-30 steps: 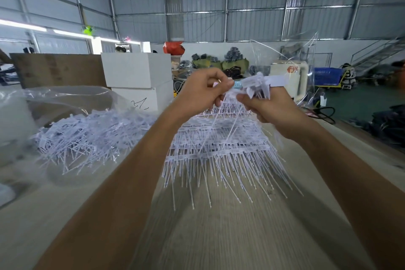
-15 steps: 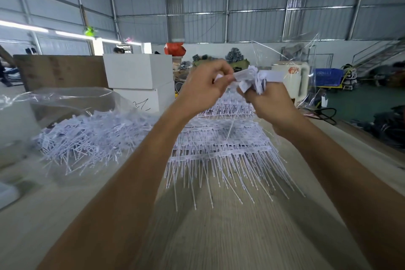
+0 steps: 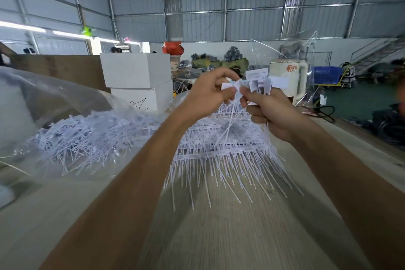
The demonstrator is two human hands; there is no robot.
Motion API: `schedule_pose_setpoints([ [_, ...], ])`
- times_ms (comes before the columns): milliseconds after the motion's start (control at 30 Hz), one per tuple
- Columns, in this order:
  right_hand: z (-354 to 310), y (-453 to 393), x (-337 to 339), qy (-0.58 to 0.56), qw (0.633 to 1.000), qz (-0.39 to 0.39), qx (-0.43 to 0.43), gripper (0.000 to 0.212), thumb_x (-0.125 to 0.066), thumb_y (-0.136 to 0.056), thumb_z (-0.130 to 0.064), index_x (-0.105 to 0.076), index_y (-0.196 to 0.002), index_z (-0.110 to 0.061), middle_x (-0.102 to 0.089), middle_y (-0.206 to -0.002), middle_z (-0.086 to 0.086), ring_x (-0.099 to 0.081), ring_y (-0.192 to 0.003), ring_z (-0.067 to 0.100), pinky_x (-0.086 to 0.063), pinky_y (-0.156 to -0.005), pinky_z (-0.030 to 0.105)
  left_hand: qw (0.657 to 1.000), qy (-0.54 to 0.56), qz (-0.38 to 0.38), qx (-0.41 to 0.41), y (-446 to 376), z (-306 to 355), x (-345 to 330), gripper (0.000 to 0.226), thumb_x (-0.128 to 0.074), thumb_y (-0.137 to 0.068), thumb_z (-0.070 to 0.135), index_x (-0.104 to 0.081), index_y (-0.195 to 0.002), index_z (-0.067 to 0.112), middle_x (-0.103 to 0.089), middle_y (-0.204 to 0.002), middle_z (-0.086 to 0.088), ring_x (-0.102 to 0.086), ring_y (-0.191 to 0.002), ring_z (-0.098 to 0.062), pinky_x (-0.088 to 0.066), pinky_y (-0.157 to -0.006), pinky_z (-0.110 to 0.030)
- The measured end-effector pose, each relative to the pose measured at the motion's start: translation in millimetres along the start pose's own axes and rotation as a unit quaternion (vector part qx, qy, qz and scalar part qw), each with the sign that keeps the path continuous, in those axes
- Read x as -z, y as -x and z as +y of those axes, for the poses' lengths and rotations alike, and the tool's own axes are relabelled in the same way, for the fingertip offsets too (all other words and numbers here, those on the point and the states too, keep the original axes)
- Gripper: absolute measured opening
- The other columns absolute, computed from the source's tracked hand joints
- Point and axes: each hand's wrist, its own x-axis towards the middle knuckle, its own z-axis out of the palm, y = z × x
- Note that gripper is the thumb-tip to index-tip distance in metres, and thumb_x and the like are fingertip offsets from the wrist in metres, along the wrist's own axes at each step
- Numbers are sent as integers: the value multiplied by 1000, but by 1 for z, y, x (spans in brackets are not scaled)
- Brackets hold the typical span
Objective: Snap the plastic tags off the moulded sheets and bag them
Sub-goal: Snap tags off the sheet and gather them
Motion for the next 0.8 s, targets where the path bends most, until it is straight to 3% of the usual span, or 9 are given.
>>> schedule_pose_setpoints([
  [100,0,1,-4,-24,1000,6,3,7,-60,-101,-24,-61,-96,-19,-56,-67,0,-28,-46,8,-18,-43,21,992,112,1,54,1,-5,3,30,-69,-92,5,-57,-119,11,-74,-86,-9,-69,-77,-13,-53,-68,-24],
  [233,0,2,-11,-57,998,38,9,10,-60,-101,-22,-60,-93,-16,-53,-66,1,-29,-45,8,-20,-40,19,982,170,-45,63,3,-7,-1,34,-74,-88,4,-60,-118,14,-73,-103,-11,-69,-86,-16,-57,-79,-34],
  [300,-2,1,-11,-86,994,69,8,9,-63,-100,-20,-58,-94,-15,-52,-63,-1,-31,-44,7,-22,-38,19,981,169,-65,77,3,-7,-6,43,-72,-91,9,-55,-128,22,-69,-110,-15,-70,-89,-17,-61,-84,-40],
  [433,-7,-2,-13,-135,983,119,21,8,-64,-98,-15,-57,-100,-14,-51,-62,-2,-36,-42,7,-24,-35,19,970,167,-127,120,4,-6,-23,41,-54,-104,31,-35,-139,35,-75,-101,-11,-74,-93,-25,-58,-91,-50],
  [567,-7,-2,-13,-82,985,148,26,3,-63,-98,-19,-59,-99,-18,-55,-64,-2,-38,-38,8,-26,-37,18,950,244,-133,143,6,1,-40,23,-44,-107,32,-34,-129,31,-73,-87,-19,-73,-73,-34,-62,-75,-49],
  [667,-10,-1,-14,-54,982,182,25,14,-60,-101,-27,-63,-109,-15,-56,-74,1,-47,-48,12,-36,-40,22,964,216,-88,131,6,2,-47,12,-40,-109,27,-37,-120,29,-68,-85,-21,-71,-64,-30,-62,-64,-43],
  [733,-11,-2,-15,-55,976,207,21,24,-57,-102,-33,-66,-115,-15,-69,-93,6,-65,-73,22,-56,-57,32,975,177,-42,127,6,4,-56,16,-38,-109,27,-38,-125,25,-70,-92,-19,-72,-68,-31,-62,-67,-47],
  [800,-13,-3,-15,-52,974,222,7,22,-55,-103,-36,-67,-111,-19,-73,-109,9,-70,-100,30,-59,-87,48,983,135,-1,126,6,6,-66,19,-38,-109,27,-38,-128,24,-71,-99,-18,-72,-75,-32,-61,-72,-55],
])
